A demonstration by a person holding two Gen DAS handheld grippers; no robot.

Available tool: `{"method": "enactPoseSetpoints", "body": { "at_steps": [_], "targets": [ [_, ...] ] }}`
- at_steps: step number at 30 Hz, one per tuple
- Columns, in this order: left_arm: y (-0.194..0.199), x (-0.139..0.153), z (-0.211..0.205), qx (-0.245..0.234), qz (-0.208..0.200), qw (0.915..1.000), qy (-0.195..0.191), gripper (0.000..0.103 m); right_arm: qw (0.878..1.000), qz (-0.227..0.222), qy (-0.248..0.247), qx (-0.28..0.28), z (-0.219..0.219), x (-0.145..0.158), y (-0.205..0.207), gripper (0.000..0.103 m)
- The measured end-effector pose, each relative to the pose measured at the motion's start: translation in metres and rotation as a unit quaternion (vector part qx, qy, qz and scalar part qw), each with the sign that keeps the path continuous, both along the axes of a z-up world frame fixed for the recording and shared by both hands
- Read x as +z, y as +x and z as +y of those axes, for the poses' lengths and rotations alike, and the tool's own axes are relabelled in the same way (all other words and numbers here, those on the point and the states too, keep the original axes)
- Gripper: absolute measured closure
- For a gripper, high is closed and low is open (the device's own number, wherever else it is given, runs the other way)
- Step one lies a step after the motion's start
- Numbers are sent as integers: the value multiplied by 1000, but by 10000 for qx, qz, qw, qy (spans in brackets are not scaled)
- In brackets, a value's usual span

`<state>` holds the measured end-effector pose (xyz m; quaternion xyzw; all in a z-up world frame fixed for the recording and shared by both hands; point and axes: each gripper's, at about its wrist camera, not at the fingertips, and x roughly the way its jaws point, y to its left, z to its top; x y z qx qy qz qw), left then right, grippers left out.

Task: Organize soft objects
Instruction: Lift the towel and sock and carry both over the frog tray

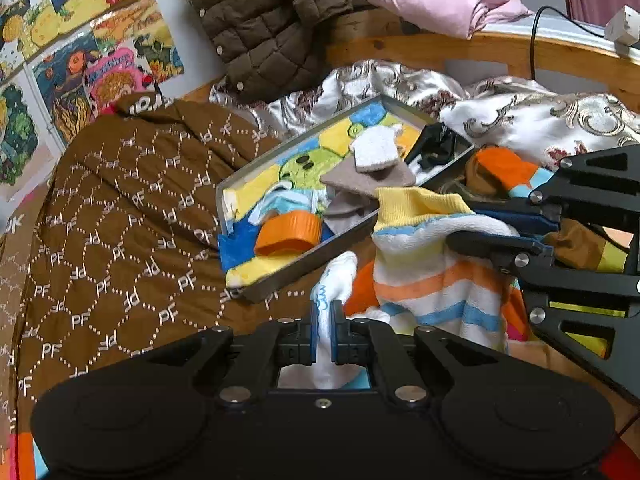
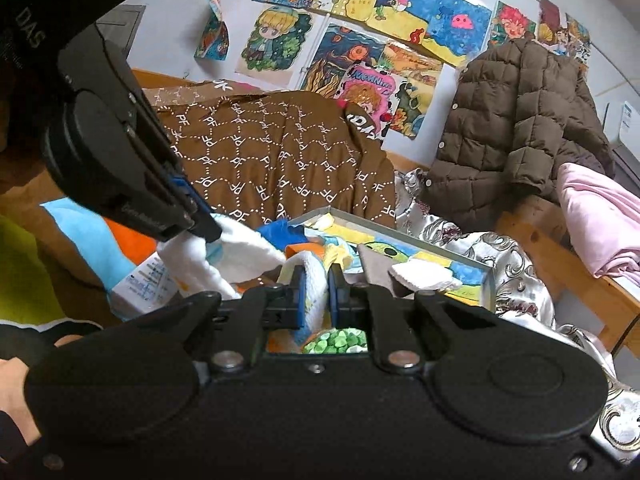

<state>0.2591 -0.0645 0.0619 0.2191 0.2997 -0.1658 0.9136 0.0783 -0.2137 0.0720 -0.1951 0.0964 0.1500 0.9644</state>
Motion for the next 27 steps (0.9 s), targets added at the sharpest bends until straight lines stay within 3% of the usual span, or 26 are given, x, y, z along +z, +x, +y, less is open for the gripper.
{"method": "enactPoseSetpoints", "body": {
  "at_steps": [8,18,27],
  "targets": [
    [11,7,-6,-97,-336,9992,-179,98,9998,-102,50,-157,4,1,8,98],
    [23,0,0,-128,-422,9985,-320,98,9995,-99,79,-278,11,-2,12,98],
    [37,-1,7,-191,-527,9955,-759,98,9987,-258,-139,-415,17,7,8,98]
  ]
}}
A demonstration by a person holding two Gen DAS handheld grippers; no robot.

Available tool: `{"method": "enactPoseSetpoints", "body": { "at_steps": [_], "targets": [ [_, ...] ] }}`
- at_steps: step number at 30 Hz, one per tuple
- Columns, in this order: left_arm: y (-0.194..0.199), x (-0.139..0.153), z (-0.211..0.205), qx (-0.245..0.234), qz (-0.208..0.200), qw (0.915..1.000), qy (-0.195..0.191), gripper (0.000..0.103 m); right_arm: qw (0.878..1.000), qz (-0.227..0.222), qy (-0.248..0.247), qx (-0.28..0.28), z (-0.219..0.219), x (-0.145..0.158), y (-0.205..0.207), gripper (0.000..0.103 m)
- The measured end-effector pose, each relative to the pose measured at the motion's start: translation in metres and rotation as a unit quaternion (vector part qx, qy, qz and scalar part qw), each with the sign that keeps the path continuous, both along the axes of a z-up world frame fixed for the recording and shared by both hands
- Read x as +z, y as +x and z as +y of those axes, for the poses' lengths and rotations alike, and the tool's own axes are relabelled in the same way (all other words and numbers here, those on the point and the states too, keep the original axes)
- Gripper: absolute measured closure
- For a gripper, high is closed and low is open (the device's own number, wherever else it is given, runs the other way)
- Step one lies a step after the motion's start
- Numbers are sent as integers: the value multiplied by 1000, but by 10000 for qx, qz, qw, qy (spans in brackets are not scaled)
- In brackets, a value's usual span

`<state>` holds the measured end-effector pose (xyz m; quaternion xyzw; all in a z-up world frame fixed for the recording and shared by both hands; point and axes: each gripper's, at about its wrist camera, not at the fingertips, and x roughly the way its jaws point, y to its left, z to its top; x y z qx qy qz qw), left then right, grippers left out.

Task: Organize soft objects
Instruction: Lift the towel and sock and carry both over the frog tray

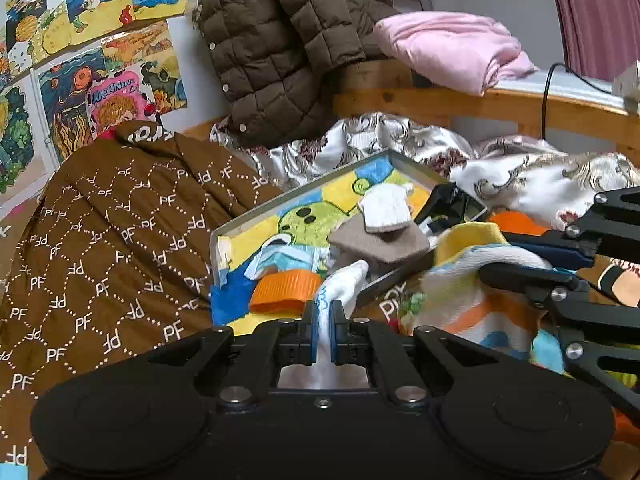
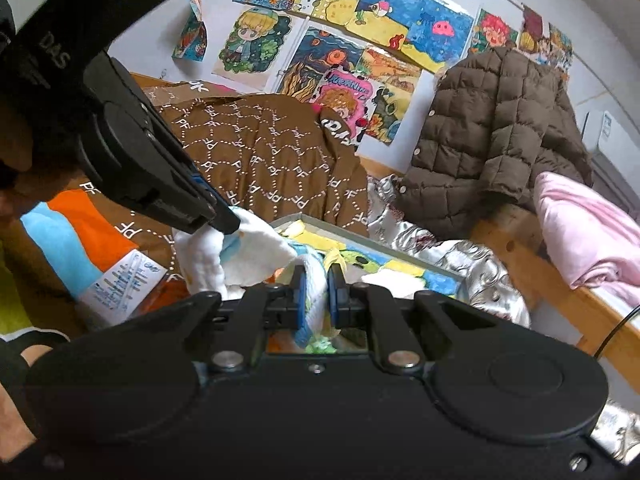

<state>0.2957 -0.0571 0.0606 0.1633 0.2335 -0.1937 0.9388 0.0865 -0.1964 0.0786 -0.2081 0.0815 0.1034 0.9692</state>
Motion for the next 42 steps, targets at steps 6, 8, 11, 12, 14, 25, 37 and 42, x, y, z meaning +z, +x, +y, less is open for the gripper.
{"method": "enactPoseSetpoints", "body": {
  "at_steps": [6,8,11,12,14,25,37,42],
  "targets": [
    [1,-3,11,-19,32,9998,-213,98,9995,7,-263,-156,6,4,-1,98],
    [-1,-3,16,-25,20,9997,-238,98,9992,26,-337,-192,7,4,0,98],
    [-4,0,25,-17,-59,9995,-307,98,9986,31,-495,-209,9,9,0,98],
    [-5,2,28,-13,-109,9994,-334,98,9983,14,-530,-222,9,12,-1,98],
    [-8,5,34,3,-188,9991,-382,98,9978,-43,-614,-231,9,19,-3,98],
    [-33,16,71,242,-365,9936,-1042,98,9888,-304,-1459,-69,31,61,-27,98],
    [-26,70,103,304,-464,9865,-1537,98,9821,-393,-1842,-80,86,134,-12,98],
    [-6,98,105,403,-450,9876,-1449,98,9837,-486,-1734,-14,90,152,7,98]
  ]
}}
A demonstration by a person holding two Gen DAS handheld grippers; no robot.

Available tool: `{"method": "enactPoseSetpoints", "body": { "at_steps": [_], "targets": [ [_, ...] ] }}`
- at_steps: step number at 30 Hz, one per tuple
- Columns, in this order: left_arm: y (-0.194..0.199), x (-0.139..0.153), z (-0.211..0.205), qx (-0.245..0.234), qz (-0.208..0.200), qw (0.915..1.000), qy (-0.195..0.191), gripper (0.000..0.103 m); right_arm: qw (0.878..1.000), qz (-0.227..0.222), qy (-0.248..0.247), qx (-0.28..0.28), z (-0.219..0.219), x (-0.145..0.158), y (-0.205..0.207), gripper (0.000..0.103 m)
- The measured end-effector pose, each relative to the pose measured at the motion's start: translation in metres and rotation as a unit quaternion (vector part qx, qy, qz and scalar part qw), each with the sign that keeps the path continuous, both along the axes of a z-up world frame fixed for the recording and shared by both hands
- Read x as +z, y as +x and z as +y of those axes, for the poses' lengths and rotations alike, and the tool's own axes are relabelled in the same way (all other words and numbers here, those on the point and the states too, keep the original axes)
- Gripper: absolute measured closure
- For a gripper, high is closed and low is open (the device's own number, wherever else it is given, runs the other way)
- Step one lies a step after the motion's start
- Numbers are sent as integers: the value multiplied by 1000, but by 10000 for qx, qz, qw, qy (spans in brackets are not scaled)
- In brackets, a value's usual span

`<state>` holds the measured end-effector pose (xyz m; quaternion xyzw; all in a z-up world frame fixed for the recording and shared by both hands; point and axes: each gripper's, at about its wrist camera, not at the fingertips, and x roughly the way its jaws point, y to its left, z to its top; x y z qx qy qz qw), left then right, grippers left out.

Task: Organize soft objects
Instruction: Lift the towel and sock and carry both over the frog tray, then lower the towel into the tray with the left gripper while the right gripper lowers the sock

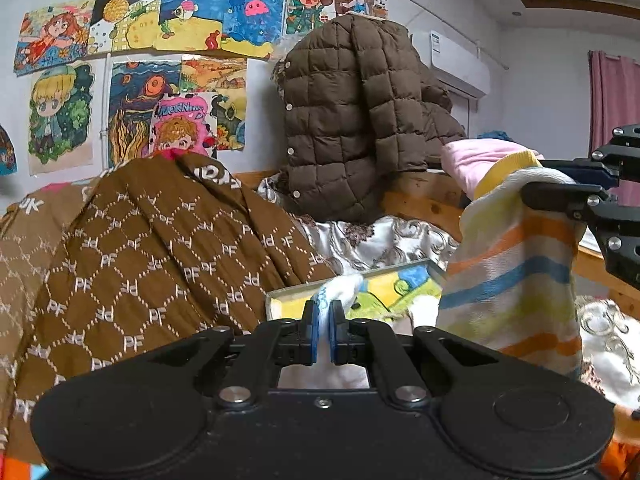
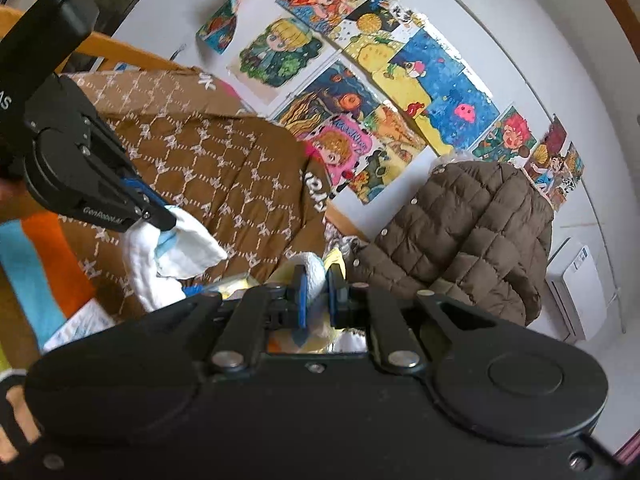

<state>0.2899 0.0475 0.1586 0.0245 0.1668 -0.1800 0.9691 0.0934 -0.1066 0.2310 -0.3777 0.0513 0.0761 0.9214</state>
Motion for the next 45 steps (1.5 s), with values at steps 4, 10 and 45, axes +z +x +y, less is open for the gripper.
{"method": "enactPoseSetpoints", "body": {
  "at_steps": [4,10,45],
  "targets": [
    [26,25,-2,145,152,9989,-423,98,9999,-15,155,24,-4,14,18,98],
    [77,36,-26,429,-52,9960,-788,98,9995,-169,-27,272,-23,25,61,98],
    [245,-163,-132,656,1143,9828,-1291,98,9788,1248,1208,-1084,-169,-171,308,98]
  ]
}}
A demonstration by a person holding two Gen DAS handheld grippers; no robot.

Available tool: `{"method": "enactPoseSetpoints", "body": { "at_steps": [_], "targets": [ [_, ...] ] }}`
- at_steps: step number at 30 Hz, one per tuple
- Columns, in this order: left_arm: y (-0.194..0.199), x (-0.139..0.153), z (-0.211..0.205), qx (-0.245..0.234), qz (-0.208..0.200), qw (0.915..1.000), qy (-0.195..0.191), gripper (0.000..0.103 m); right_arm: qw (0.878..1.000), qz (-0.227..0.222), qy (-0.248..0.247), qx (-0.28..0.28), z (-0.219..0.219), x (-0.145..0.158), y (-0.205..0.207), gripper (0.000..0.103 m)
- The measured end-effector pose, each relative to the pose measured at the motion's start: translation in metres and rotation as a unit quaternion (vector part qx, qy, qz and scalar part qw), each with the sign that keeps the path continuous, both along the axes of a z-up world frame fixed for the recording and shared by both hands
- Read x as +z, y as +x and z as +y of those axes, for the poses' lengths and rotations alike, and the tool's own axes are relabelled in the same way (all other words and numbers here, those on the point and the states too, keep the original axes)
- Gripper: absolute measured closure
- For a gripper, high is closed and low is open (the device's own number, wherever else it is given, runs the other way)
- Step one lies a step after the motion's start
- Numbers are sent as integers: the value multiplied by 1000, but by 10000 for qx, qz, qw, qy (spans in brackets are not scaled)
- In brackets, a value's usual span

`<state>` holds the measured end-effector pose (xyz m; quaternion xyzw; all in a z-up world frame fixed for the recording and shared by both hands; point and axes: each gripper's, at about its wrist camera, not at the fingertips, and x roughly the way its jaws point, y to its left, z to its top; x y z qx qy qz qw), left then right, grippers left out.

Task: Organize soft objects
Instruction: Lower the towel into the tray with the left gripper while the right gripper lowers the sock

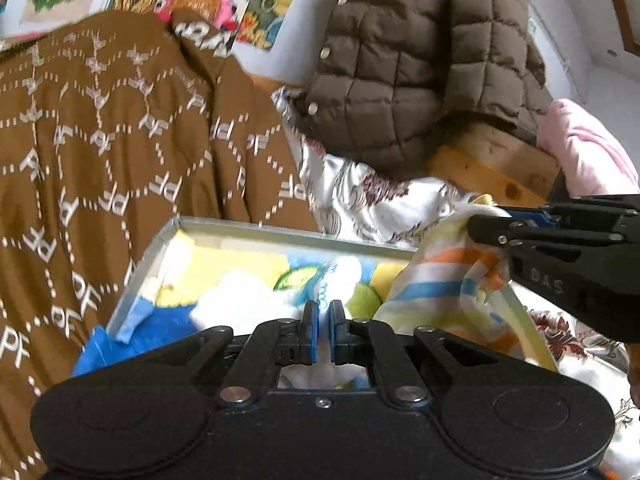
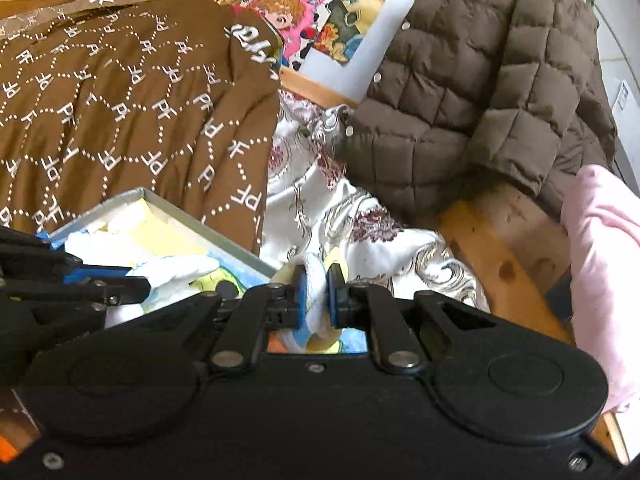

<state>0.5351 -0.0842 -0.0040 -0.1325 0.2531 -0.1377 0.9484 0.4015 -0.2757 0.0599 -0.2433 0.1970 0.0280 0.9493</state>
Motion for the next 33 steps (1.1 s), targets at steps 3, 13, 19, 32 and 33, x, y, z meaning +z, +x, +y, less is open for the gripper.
{"method": "enactPoseSetpoints", "body": {
  "at_steps": [3,13,19,32,33],
  "targets": [
    [2,-6,-3,-46,119,9999,69,98,10000,72,8,-27,-6,-11,2,98],
    [10,-12,-8,-103,380,9992,40,97,9983,529,124,-203,-15,-25,47,97],
    [14,-12,-8,-92,460,9989,11,96,9969,668,229,-332,-28,-32,51,97],
    [14,-8,-9,-149,483,9987,69,87,9970,679,209,-319,-30,-23,45,86],
    [13,-8,-8,-144,492,9987,65,87,9969,686,204,-324,-30,-22,45,81]
  ]
}}
